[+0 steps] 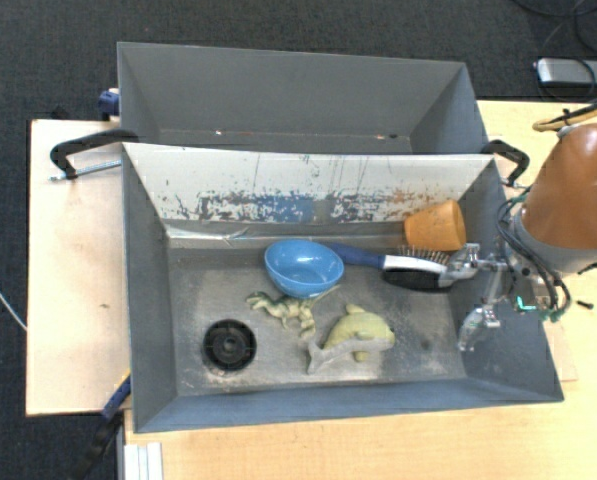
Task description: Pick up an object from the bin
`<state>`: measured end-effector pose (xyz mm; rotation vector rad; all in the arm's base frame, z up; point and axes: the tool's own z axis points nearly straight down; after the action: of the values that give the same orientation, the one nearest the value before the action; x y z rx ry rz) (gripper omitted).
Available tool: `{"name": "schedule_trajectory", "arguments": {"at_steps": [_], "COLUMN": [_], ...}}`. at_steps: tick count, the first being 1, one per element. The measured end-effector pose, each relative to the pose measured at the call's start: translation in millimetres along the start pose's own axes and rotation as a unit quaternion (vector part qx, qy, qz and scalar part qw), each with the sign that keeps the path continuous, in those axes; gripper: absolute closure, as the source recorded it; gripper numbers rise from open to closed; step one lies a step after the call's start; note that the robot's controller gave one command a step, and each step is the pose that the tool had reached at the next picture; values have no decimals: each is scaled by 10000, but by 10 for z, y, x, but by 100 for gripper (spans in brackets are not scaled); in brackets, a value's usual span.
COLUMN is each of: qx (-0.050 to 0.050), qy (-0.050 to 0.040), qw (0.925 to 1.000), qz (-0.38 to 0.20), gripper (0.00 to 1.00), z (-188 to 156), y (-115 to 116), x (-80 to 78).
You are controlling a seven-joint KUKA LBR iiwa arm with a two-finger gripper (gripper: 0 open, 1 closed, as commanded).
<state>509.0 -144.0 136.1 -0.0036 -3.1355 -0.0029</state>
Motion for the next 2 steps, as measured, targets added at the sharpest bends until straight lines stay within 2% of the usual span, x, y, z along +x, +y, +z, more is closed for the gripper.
{"name": "schedule_trajectory", "arguments": {"at_steps": [1,2], "qx": [47,50], "qy": [-141,-201], "qw": [9990,9998], "qz": [-423,-66], "gripper": [0,0], "z": [110,213], "y": [176,226], "x": [-678,-778]}}
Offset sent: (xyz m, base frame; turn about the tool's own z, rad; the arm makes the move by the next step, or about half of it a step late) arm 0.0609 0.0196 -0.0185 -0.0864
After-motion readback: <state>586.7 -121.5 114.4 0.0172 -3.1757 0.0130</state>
